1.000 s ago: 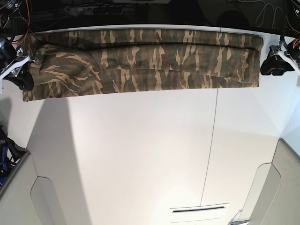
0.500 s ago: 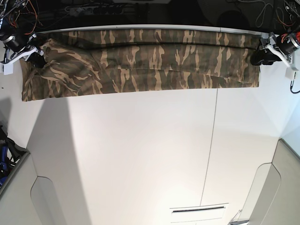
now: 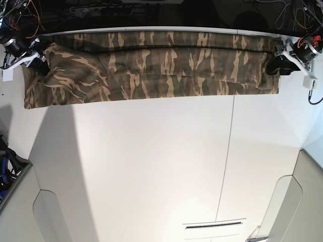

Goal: Fold the T-shirt properly
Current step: 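Grasp both ends of the long shirt strip with both grippers, then carry the strip end with the left gripper toward the right gripper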

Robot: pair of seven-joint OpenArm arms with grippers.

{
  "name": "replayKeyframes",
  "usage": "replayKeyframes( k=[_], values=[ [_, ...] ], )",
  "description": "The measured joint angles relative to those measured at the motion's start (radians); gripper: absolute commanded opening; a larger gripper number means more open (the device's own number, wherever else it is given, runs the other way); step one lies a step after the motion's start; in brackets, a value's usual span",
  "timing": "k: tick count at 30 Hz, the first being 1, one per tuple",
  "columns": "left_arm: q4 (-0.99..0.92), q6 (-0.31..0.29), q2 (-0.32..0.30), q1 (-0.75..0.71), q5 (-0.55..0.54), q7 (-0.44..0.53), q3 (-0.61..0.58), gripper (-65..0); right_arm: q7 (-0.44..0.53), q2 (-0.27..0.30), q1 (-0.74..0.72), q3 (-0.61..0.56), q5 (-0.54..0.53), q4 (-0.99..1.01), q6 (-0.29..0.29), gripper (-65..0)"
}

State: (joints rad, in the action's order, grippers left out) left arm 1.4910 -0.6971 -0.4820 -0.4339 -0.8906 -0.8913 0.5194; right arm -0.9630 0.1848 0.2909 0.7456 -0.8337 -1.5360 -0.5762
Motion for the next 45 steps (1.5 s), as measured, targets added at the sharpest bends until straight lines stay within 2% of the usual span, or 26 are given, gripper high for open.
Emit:
replayKeyframes(
  k=[4, 5, 6, 9, 11, 18, 25, 31, 38, 41, 45],
  values=[
    [0.004, -0.005, -0.003, 0.003, -0.019, 0.023, -0.078, -24.8, 0.0, 0.0, 0.0, 0.0, 0.0, 0.0, 0.0, -65.0],
    [0.006, -0.007, -0.003, 0.003, -0.023, 0.028, -0.093, -27.0, 0.0, 0.0, 0.0, 0.0, 0.0, 0.0, 0.0, -65.0],
    [0.006, -0.008, -0.003, 0.003, -0.025, 0.03, -0.103, -32.4, 0.0, 0.0, 0.0, 0.0, 0.0, 0.0, 0.0, -65.0],
    [0.005, -0.007, -0.002, 0.005, -0.016, 0.02, -0.114, -55.4, 0.0, 0.0, 0.0, 0.0, 0.0, 0.0, 0.0, -65.0],
    [0.004, -0.006, 0.0, 0.006, -0.015, 0.016, -0.113, -65.0, 0.0, 0.0, 0.0, 0.0, 0.0, 0.0, 0.0, -65.0],
    [0.003, -0.007, 0.001, 0.061, -0.005, -0.017, -0.106, -65.0, -0.003, 0.0, 0.0, 0.0, -0.083, -0.008, 0.0, -65.0],
    [-0.005, 0.002, 0.0, 0.151, 0.027, -0.051, -0.016, -65.0, -0.053, 0.0, -0.06, 0.021, -0.116, -0.024, 0.0, -65.0],
    [-0.005, 0.003, -0.087, 0.208, 0.042, -0.052, 0.002, -65.0, -0.064, 0.0, -0.106, 0.048, -0.131, -0.026, 0.0, -65.0],
    [0.016, 0.064, -0.222, 0.235, 0.076, -0.051, 0.002, -65.0, -0.071, 0.0, -0.111, 0.048, -0.13, -0.026, 0.0, -65.0],
    [0.091, 0.064, -0.227, 0.235, 0.043, -0.111, 0.003, -65.0, -0.071, 0.0, -0.111, 0.048, -0.13, -0.026, 0.0, -65.0],
    [0.216, 0.065, -0.216, 0.235, -0.074, -0.216, -0.011, -65.0, -0.07, 0.0, -0.111, 0.048, -0.131, -0.026, 0.0, -65.0]
  ],
)
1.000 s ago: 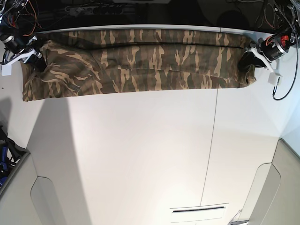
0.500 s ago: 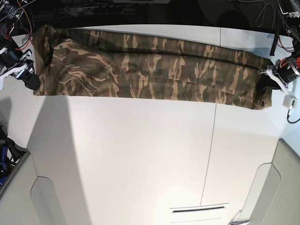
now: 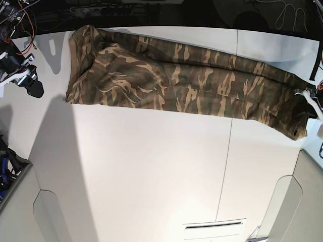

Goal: Fold the T-shirt properly
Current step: 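Carry the strip end with the left gripper toward the right gripper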

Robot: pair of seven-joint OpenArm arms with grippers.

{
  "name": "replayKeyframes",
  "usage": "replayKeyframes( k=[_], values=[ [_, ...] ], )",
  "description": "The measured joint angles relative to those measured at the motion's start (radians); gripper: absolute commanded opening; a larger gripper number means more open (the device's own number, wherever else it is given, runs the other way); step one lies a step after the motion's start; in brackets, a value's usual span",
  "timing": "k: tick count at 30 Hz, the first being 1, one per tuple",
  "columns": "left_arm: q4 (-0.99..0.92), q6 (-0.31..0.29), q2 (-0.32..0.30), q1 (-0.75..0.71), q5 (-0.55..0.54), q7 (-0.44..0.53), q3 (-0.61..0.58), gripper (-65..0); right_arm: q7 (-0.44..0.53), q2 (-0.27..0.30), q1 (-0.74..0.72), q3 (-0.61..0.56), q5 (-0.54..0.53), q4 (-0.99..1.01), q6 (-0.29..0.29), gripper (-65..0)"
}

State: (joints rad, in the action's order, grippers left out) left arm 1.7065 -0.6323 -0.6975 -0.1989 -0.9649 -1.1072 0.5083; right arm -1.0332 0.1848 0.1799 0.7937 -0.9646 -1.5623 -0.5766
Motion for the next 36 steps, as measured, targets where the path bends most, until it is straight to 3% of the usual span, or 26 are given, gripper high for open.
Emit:
replayKeyframes(
  k=[5, 9, 14, 17, 19, 24, 30, 31, 34, 36],
  values=[
    [0.122, -0.003, 0.051, 0.0, -0.013, -0.008, -0.043, -65.0, 0.0, 0.0, 0.0, 0.0, -0.005, 0.0, 0.0, -65.0],
    [0.167, -0.003, 0.095, 0.0, -0.008, -0.002, -0.148, -65.0, 0.0, 0.0, 0.0, 0.0, -0.005, 0.0, 0.0, -65.0],
    [0.171, 0.0, 0.175, 0.0, 0.177, 0.093, -0.319, -65.0, -0.001, 0.0, 0.0, 0.0, -0.005, 0.0, 0.0, -65.0],
    [0.171, 0.037, 0.226, 0.0, 0.246, 0.146, -0.399, -64.1, -0.004, 0.0, 0.0, 0.0, -0.006, 0.0, 0.0, -65.0],
    [0.171, 0.045, 0.26, 0.0, 0.295, 0.16, -0.442, -56.3, -0.005, 0.0, 0.0, 0.0, -0.005, 0.0, 0.0, -65.0],
    [0.148, 0.046, 0.335, 0.0, 0.409, 0.227, -0.512, -29.5, -0.054, -0.001, 0.0, 0.0, -0.006, 0.0, 0.0, -65.0],
    [0.104, 0.048, 0.419, 0.0, 0.375, 0.244, -0.55, -27.4, -0.131, -0.001, 0.011, 0.0, -0.041, 0.0, -0.004, -65.0],
    [0.103, 0.048, 0.434, 0.0, 0.372, 0.244, -0.554, -27.4, -0.129, -0.002, 0.022, 0.0, -0.046, 0.0, -0.004, -62.5],
    [0.1, 0.048, 0.468, 0.0, 0.361, 0.245, -0.556, -27.4, -0.129, -0.002, 0.065, 0.0, -0.048, 0.0, -0.004, -37.5],
    [0.1, 0.048, 0.475, 0.0, 0.328, 0.245, -0.557, -27.4, -0.121, -0.002, 0.092, 0.0, -0.043, 0.0, -0.005, -27.0]
  ],
)
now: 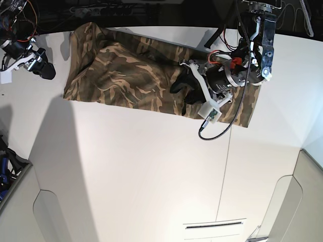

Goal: Fold the T-shirt properly
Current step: 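Carry the strip end with the left gripper toward the right gripper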

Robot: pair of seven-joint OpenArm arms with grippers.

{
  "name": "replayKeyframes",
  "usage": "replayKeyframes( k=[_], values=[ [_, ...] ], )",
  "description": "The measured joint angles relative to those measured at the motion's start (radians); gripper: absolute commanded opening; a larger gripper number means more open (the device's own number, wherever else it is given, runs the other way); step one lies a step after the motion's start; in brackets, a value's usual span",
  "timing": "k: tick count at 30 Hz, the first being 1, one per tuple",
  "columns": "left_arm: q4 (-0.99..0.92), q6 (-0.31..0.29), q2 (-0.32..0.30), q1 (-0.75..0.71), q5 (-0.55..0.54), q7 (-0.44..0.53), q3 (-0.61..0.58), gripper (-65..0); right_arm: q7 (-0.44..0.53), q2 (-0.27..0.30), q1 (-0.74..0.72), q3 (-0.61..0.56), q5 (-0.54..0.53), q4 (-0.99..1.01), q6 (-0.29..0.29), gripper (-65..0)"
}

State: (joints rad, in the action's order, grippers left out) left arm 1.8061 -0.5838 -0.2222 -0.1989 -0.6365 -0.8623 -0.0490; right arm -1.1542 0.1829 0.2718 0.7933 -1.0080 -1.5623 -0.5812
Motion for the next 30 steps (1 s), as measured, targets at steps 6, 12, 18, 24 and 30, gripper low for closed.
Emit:
replayKeyframes(
  k=[6, 12, 18, 24, 30],
  values=[
    [0.0, 0.0, 0.001, 0.0, -0.152, 0.0, 0.0, -27.4, 0.016, 0.0, 0.047, -0.008, -0.004, 0.0, -0.001, -24.2],
    [0.0, 0.0, 0.009, 0.0, -0.196, -0.005, 0.0, -27.4, 0.017, 0.002, 0.047, -0.101, -0.005, 0.0, 0.0, -24.2],
    [0.0, 0.0, 0.01, 0.0, -0.194, -0.041, 0.0, -27.4, 0.096, -0.034, 0.047, -0.243, 0.04, -0.002, -0.002, -24.2],
    [0.0, 0.0, 0.01, 0.0, -0.194, -0.046, 0.0, -27.4, 0.107, -0.106, 0.045, -0.341, 0.037, -0.003, -0.003, -24.3],
    [0.0, 0.0, 0.01, 0.0, -0.194, -0.046, 0.001, -27.4, 0.172, -0.153, 0.035, -0.378, 0.127, -0.007, -0.011, -24.6]
  ],
)
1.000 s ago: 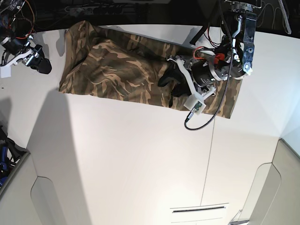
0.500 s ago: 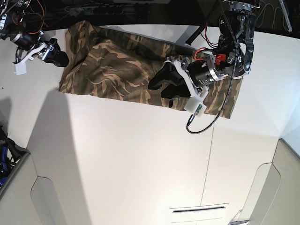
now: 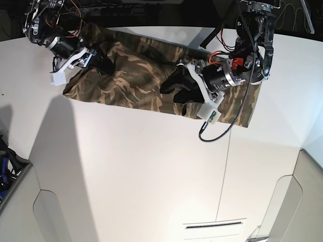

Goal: Fold the T-shirt properly
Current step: 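Carry the strip end with the left gripper toward the right gripper, then fold the strip end over with the right gripper onto the bundle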

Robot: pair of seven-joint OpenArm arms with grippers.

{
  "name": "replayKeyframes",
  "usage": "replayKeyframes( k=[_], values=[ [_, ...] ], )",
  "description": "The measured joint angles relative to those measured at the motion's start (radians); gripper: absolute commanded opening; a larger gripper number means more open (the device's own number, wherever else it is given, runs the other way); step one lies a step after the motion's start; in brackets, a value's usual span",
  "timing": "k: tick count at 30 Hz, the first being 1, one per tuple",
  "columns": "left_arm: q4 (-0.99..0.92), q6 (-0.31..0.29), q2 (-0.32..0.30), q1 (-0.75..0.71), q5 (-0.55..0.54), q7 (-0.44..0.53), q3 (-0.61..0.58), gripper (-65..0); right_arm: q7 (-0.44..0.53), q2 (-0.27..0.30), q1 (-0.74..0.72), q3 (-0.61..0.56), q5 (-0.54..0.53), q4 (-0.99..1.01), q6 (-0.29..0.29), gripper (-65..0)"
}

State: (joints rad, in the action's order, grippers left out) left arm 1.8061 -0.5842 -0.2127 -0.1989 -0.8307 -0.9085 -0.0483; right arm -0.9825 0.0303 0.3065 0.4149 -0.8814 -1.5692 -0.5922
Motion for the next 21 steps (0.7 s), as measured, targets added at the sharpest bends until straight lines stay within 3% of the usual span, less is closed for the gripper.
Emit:
replayKeyframes(
  k=[2, 4, 7, 8, 16, 21],
  values=[
    [0.0, 0.0, 0.0, 0.0, 0.0, 0.0, 0.001, -27.4, 0.04, -0.011, -0.002, -0.02, 0.04, -0.001, 0.0, -27.8],
    [0.0, -0.005, 0.0, 0.0, 0.002, 0.0, 0.005, -27.4, 0.059, -0.014, -0.002, -0.04, 0.076, -0.002, 0.002, -39.3],
    [0.0, -0.019, 0.0, 0.0, 0.002, 0.0, 0.03, -27.4, 0.049, -0.014, -0.008, -0.057, 0.108, 0.0, 0.003, -62.6],
    [0.0, -0.019, 0.002, 0.002, 0.001, 0.0, 0.044, -27.4, 0.045, -0.014, -0.013, -0.057, 0.108, 0.0, 0.005, -65.0],
    [0.002, -0.052, 0.002, 0.005, -0.077, -0.046, 0.229, -27.4, 0.019, -0.009, -0.087, 0.02, 0.142, 0.006, 0.009, -65.0],
    [0.002, -0.076, 0.002, 0.005, -0.161, -0.11, 0.333, -27.4, 0.019, 0.073, -0.136, 0.102, 0.144, 0.006, 0.009, -65.0]
  ],
)
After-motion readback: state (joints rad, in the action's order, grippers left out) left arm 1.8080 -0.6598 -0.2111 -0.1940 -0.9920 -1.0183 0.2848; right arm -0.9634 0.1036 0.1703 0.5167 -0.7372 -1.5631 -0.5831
